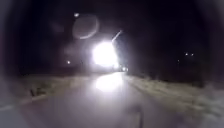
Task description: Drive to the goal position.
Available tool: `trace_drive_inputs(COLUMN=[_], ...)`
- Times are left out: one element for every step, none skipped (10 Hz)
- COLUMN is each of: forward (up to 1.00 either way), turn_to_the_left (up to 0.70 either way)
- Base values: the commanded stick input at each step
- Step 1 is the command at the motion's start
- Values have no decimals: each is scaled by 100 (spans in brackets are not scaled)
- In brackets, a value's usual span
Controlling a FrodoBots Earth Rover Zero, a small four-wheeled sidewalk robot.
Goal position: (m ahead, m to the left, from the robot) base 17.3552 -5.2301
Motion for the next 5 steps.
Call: trace_drive_inputs(forward=[100,100,100,100,100], turn_to_the_left=[0,0,0,0,0])
